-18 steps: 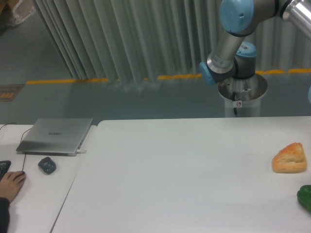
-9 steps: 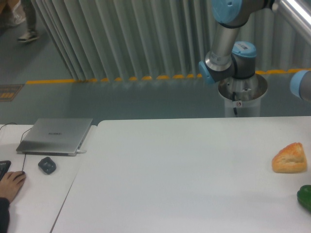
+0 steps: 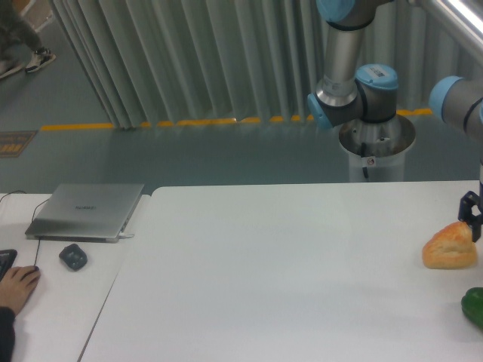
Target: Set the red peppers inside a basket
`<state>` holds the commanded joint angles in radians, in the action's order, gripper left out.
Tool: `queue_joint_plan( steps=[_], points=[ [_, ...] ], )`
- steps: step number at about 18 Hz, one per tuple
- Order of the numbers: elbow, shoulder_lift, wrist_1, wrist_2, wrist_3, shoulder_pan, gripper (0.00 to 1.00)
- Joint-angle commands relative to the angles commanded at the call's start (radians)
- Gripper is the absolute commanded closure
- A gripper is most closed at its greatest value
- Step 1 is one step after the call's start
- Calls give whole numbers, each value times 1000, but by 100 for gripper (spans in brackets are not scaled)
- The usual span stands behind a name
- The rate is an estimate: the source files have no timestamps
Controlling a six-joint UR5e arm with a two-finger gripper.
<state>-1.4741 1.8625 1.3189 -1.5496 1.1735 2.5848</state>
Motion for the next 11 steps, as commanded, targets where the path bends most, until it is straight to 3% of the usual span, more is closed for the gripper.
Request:
queue_joint_plan(
  steps=[2,7,11],
  points=[
    [-29,-19,42,42,30,0,0],
    [-136,-87,59,54,109,-23,0],
    [-144,-91,56,48,115,-12,0]
  ],
)
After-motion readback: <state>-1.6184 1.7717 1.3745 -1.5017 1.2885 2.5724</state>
